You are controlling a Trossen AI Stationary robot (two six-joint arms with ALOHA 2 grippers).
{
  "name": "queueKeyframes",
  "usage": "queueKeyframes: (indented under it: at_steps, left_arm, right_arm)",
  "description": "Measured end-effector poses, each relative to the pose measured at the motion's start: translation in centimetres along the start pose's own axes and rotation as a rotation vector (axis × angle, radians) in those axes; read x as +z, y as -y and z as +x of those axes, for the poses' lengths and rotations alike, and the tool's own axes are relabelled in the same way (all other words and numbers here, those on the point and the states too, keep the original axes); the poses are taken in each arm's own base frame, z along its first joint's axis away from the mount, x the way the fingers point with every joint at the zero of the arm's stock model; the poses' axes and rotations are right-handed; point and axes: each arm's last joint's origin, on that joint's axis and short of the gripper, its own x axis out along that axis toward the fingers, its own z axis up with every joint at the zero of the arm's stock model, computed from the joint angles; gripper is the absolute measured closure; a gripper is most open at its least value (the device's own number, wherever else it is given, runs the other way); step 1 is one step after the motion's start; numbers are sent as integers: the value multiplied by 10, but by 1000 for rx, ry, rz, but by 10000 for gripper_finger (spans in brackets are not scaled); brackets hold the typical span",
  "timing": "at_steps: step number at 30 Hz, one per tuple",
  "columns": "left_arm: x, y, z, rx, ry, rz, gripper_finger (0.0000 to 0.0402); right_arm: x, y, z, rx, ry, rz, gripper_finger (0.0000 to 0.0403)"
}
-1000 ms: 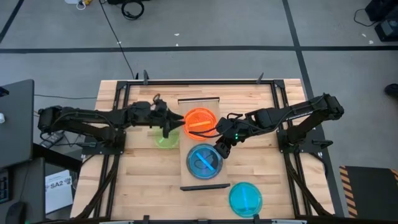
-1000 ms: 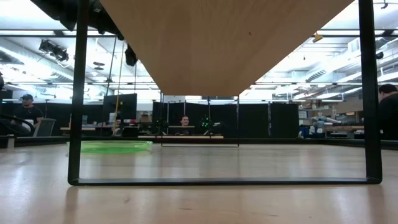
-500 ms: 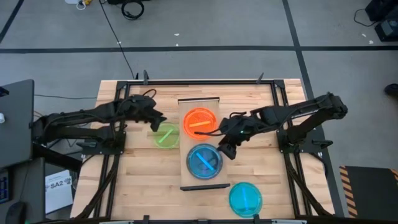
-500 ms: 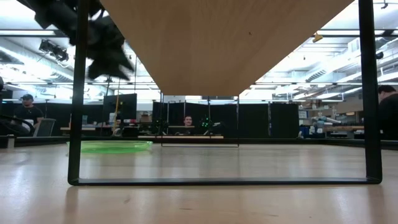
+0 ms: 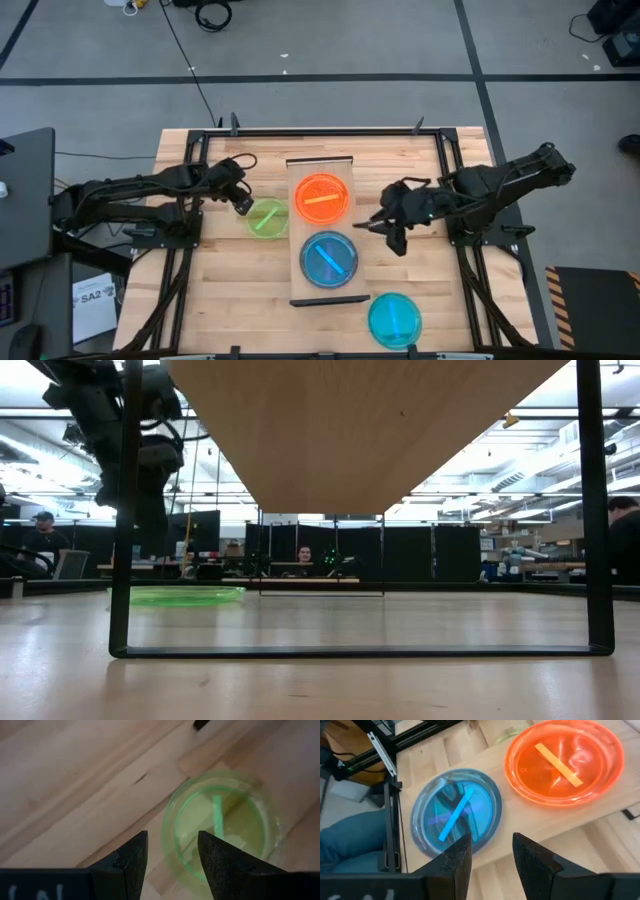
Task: Place and stack plates onto a shelf
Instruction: Stack the green plate on top of the orange plate on the shelf
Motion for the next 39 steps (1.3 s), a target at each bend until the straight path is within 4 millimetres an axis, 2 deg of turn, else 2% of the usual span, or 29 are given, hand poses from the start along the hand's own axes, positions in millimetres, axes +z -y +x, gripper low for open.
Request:
queueKeyframes:
  at_steps: [7, 22, 28, 39]
  left_arm:
    - [-17, -5, 20, 8, -54, -28, 221]
    - [-52, -18, 55, -42, -28, -169, 221]
    - [-61, -20, 62, -88, -19, -222, 221]
    - [-59, -19, 62, -108, -10, -301, 222]
  right_arm:
    - [-28, -5, -2, -20, 5, -73, 254]
    - [-77, -11, 37, 61, 8, -115, 254]
    - [-89, -8, 47, 83, 17, -114, 255]
    - [-97, -4, 55, 92, 9, -114, 256]
